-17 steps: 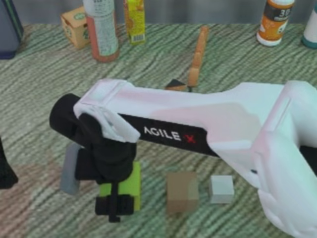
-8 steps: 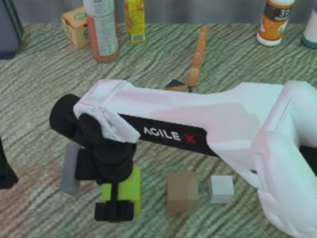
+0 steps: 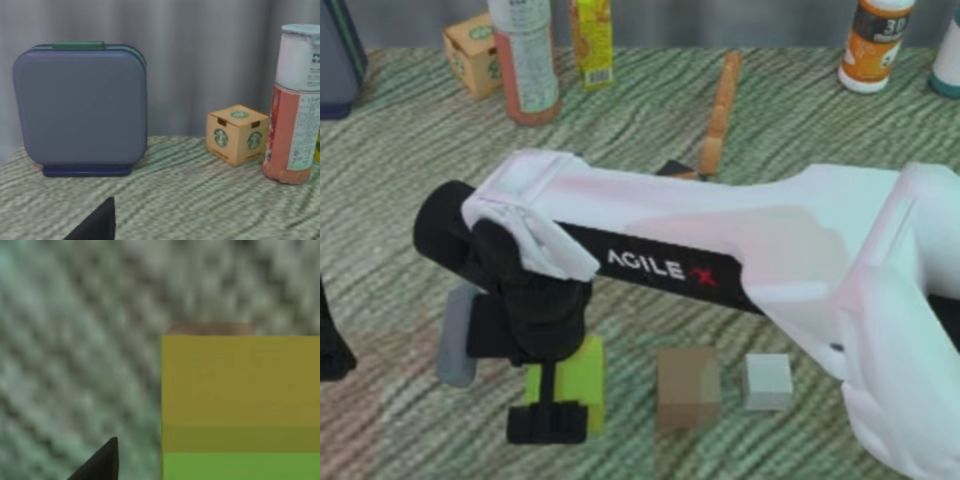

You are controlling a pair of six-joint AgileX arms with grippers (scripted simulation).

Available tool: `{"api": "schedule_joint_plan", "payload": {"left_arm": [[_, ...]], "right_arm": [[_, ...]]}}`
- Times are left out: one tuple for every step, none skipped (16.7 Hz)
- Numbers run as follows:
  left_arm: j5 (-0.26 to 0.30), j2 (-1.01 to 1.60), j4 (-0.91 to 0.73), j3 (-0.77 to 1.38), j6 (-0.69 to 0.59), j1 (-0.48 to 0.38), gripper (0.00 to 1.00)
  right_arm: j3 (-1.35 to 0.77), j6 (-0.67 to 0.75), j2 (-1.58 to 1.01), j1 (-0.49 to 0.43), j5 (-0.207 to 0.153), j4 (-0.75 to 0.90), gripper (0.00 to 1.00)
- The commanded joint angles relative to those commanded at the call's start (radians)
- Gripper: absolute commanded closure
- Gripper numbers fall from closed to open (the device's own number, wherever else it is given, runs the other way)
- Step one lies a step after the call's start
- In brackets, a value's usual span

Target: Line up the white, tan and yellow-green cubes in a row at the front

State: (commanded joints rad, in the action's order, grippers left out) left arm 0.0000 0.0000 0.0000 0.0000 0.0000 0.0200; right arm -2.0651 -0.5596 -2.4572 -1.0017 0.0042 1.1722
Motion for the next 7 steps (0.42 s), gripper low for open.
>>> {"api": "schedule_joint_plan", "payload": {"left_arm": [[0.000, 0.000, 0.000, 0.000, 0.000, 0.000, 0.00], [0.000, 0.000, 0.000, 0.000, 0.000, 0.000, 0.00], [0.000, 0.000, 0.000, 0.000, 0.000, 0.000, 0.00], [0.000, 0.000, 0.000, 0.000, 0.000, 0.000, 0.00], [0.000, 0.000, 0.000, 0.000, 0.000, 0.000, 0.00], [0.000, 0.000, 0.000, 0.000, 0.000, 0.000, 0.00], [0.000, 0.000, 0.000, 0.000, 0.000, 0.000, 0.00]], "right_arm": [[-0.031, -0.001, 0.003, -0.002, 0.000, 0.033, 0.00], [-0.065, -0.002, 0.007, -0.004, 0.000, 0.074, 0.00], [-0.100, -0.001, 0.011, -0.004, -0.001, 0.118, 0.00], [-0.132, 0.000, 0.015, -0.004, 0.000, 0.158, 0.00], [-0.160, 0.001, 0.018, -0.004, 0.000, 0.187, 0.00], [-0.178, 0.001, 0.023, -0.004, 0.000, 0.206, 0.00], [-0.185, 0.002, 0.025, -0.003, 0.000, 0.214, 0.00]]}}
